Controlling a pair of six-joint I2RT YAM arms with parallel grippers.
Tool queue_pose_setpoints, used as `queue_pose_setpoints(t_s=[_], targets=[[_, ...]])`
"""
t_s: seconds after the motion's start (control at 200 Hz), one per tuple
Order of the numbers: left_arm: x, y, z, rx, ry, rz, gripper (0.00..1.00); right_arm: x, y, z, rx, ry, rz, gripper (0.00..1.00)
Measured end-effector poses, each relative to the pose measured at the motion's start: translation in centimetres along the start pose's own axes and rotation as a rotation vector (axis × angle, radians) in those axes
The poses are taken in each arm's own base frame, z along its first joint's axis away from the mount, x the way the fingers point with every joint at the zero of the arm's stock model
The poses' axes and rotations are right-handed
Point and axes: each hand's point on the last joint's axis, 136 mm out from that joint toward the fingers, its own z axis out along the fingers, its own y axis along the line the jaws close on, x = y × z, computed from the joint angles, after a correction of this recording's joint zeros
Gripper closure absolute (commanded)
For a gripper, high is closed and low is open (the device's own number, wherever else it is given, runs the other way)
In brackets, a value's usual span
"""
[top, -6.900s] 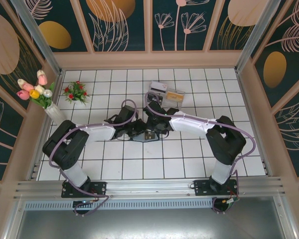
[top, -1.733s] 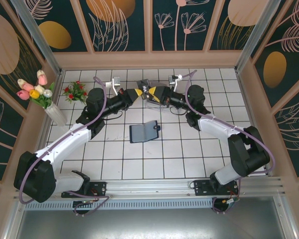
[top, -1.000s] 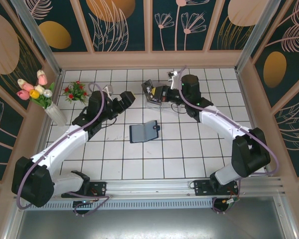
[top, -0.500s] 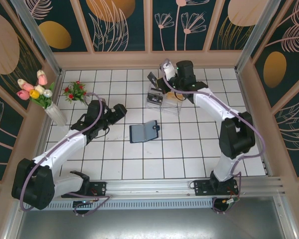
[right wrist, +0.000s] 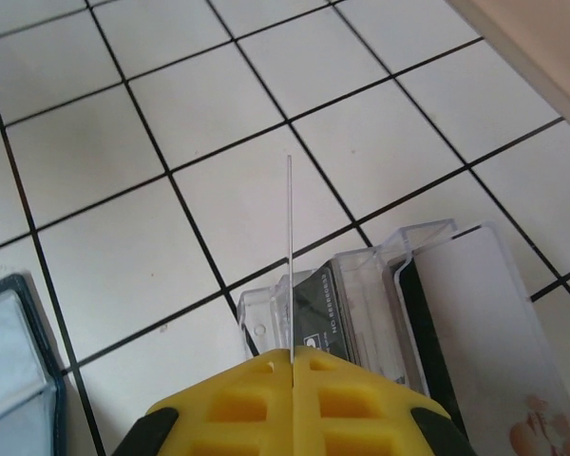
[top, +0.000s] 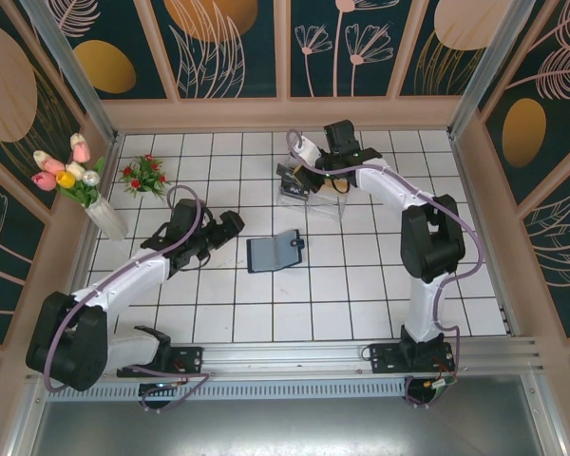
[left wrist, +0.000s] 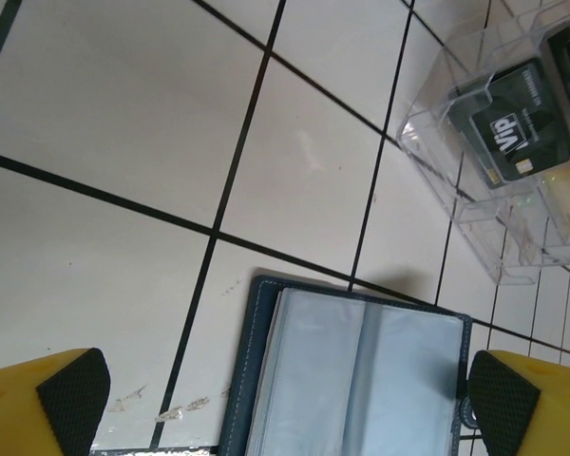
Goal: Take the credit cards out of the card holder
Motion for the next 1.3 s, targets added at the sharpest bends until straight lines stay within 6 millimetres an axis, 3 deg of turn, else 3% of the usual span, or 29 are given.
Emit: queue_pose_setpoints(t_s=[0.54, 1.086, 1.226, 1.296], targets=[[1.9, 0.7, 1.5, -0.008, 0.104, -0.014, 0.02, 4.7, -0.8, 2.5, -0.020, 0.194, -0.115, 1.00], [2.1, -0.3, 1.5, 0.040, 0.124, -0.010, 0.02, 4.9, -0.8, 2.7, -0.028, 0.202, -0.132, 1.00], [2.0, -0.4, 1.5, 0.045, 0.120, -0.008, 0.01, 5.3, -0.8, 3.1, -0.038, 0.208, -0.126, 0.94], [2.0, -0.5, 1.5, 0.048, 0.123, -0.008, 0.02, 5.5, -0.8, 3.3, -0.041, 0.212, -0.122, 0.87]])
